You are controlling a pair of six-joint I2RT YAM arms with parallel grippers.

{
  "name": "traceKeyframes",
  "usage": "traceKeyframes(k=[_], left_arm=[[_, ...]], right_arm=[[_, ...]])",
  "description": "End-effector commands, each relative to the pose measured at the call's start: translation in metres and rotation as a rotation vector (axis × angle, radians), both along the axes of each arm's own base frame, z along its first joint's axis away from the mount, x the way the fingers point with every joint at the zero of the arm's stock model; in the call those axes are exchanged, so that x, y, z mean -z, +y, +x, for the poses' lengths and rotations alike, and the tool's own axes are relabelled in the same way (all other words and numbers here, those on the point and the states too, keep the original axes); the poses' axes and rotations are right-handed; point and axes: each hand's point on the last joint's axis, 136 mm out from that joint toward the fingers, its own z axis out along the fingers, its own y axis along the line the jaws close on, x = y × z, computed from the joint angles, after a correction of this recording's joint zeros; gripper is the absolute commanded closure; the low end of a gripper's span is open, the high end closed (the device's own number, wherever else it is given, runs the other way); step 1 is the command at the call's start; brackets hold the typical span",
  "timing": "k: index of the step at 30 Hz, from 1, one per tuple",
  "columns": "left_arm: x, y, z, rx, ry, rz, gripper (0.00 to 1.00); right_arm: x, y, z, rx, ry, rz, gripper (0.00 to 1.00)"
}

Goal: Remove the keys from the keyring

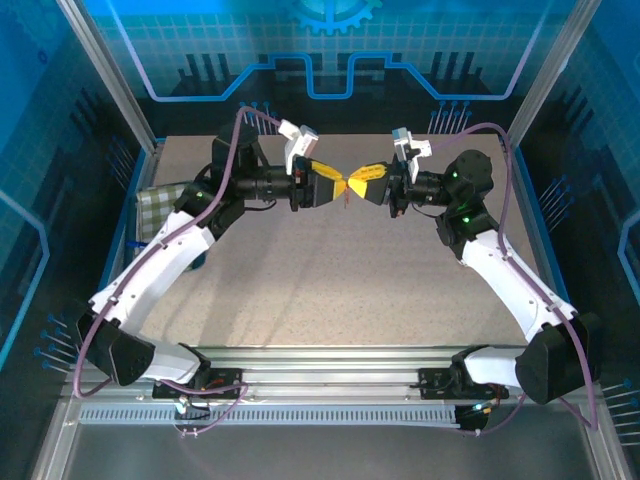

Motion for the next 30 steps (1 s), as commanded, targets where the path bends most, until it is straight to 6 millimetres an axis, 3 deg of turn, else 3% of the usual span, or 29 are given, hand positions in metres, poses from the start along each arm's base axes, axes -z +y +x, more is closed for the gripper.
traceKeyframes(k=[1, 8, 11, 15, 20, 30], left_arm=[[-0.002, -0.004, -0.005, 0.032, -0.002, -0.002, 0.68], [-0.002, -0.002, -0.005, 0.030, -0.005, 0.003, 0.73], [-0.003, -0.002, -0.005, 0.030, -0.008, 0.004, 0.81], [-0.004, -0.002, -0.006, 0.027, -0.007, 0.011, 0.69], [-0.006, 0.000, -0.008, 0.022, -0.015, 0.013, 0.69], [-0.006, -0.002, -0.009, 0.036, -0.003, 0.006, 0.95]], right_arm=[[-0.013, 0.004, -0.009, -0.033, -0.045, 0.005, 1.00], [-0.006, 0.004, -0.011, -0.040, -0.039, -0.022, 1.00], [-0.007, 0.004, -0.012, -0.042, -0.043, -0.022, 1.00], [-0.005, 0.004, -0.012, -0.036, -0.045, -0.036, 1.00], [-0.004, 0.004, -0.012, -0.038, -0.041, -0.043, 1.00], [-0.004, 0.004, -0.013, -0.044, -0.031, -0.047, 1.00]])
